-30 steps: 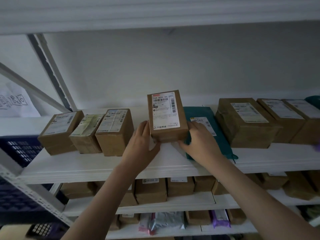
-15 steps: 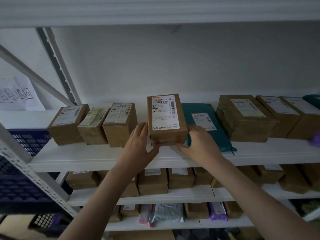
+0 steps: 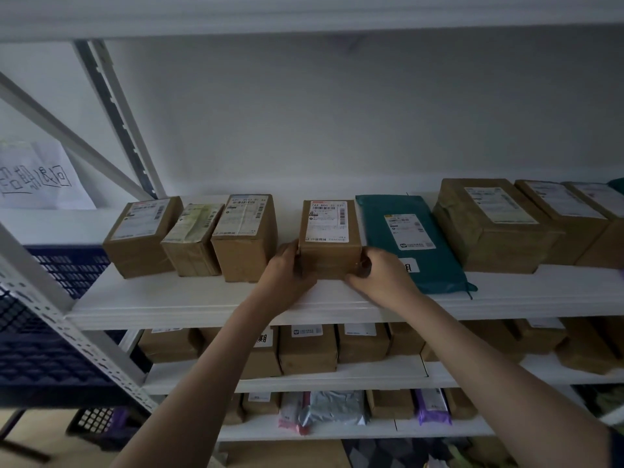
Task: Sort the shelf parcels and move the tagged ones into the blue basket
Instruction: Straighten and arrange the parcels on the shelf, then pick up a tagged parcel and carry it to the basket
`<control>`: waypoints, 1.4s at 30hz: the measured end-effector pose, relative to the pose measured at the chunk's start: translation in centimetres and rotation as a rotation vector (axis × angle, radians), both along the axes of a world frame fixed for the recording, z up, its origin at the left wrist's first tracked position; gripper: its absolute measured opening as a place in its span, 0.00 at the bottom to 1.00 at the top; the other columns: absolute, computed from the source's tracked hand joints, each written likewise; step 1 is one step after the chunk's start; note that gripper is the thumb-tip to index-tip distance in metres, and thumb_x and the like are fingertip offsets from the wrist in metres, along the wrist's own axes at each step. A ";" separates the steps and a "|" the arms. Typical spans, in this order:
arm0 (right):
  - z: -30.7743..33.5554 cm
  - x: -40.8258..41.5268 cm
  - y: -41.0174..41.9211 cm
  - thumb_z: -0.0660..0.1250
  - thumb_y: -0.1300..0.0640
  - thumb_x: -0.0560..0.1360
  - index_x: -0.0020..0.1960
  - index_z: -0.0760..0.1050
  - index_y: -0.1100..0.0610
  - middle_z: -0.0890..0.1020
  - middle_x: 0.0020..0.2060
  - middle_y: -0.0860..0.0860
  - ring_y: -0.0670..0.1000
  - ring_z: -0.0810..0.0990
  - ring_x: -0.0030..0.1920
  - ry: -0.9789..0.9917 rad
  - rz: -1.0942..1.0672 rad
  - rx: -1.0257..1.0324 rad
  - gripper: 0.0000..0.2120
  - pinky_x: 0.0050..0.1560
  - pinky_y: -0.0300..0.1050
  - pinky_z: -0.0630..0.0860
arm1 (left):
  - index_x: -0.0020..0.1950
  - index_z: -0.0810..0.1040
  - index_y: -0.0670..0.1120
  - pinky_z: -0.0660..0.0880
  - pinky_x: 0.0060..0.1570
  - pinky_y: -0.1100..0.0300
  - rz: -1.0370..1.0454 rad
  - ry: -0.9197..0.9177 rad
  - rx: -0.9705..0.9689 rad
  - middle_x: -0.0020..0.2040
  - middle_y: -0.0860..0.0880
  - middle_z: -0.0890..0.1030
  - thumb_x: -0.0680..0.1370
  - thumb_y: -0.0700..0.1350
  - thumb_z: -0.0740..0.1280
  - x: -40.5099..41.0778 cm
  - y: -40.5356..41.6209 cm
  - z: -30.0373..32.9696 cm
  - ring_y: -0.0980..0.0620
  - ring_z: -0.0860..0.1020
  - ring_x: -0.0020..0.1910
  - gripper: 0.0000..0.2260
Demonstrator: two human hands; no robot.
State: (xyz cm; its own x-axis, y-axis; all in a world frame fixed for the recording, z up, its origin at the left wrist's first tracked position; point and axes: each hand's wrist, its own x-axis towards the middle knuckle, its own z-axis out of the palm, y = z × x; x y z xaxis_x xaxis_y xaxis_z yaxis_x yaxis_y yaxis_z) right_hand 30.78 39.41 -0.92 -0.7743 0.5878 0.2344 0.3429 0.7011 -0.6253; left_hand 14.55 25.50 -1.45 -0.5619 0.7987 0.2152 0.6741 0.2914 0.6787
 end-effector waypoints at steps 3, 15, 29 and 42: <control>0.0 -0.2 0.3 0.75 0.52 0.72 0.60 0.79 0.52 0.83 0.52 0.45 0.42 0.80 0.49 0.007 0.014 -0.016 0.17 0.47 0.32 0.74 | 0.68 0.72 0.47 0.73 0.55 0.62 0.009 -0.047 0.025 0.60 0.50 0.77 0.75 0.43 0.71 0.0 -0.4 0.1 0.52 0.77 0.57 0.22; -0.1 10.3 2.2 0.73 0.51 0.75 0.69 0.74 0.54 0.79 0.60 0.49 0.47 0.76 0.60 0.008 -0.147 0.148 0.24 0.62 0.49 0.76 | 0.72 0.67 0.54 0.72 0.59 0.66 -0.039 0.131 0.023 0.68 0.58 0.69 0.78 0.52 0.69 8.3 -4.5 -2.3 0.62 0.72 0.58 0.24; -1.0 14.3 7.8 0.63 0.36 0.77 0.47 0.78 0.55 0.80 0.43 0.51 0.50 0.78 0.42 -0.159 -0.379 0.080 0.22 0.40 0.46 0.76 | 0.67 0.67 0.50 0.73 0.60 0.55 -0.108 0.084 -0.177 0.63 0.50 0.74 0.76 0.56 0.68 11.5 8.0 -1.0 0.48 0.73 0.61 0.23; -2.0 10.1 9.3 0.66 0.29 0.63 0.56 0.79 0.48 0.81 0.48 0.48 0.53 0.78 0.51 -0.187 -0.277 -0.043 0.30 0.50 0.51 0.79 | 0.75 0.60 0.50 0.75 0.57 0.61 -0.044 -0.086 -0.109 0.61 0.56 0.74 0.68 0.56 0.78 10.3 10.1 -1.3 0.55 0.75 0.60 0.42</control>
State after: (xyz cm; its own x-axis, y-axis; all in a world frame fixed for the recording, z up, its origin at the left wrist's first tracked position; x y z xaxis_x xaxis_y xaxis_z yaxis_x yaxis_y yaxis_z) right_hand 40.86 48.71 -2.91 -0.6111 0.7881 0.0735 0.6284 0.5395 -0.5604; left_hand 24.86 35.59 -2.79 -0.5383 0.8390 0.0788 0.6287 0.3376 0.7006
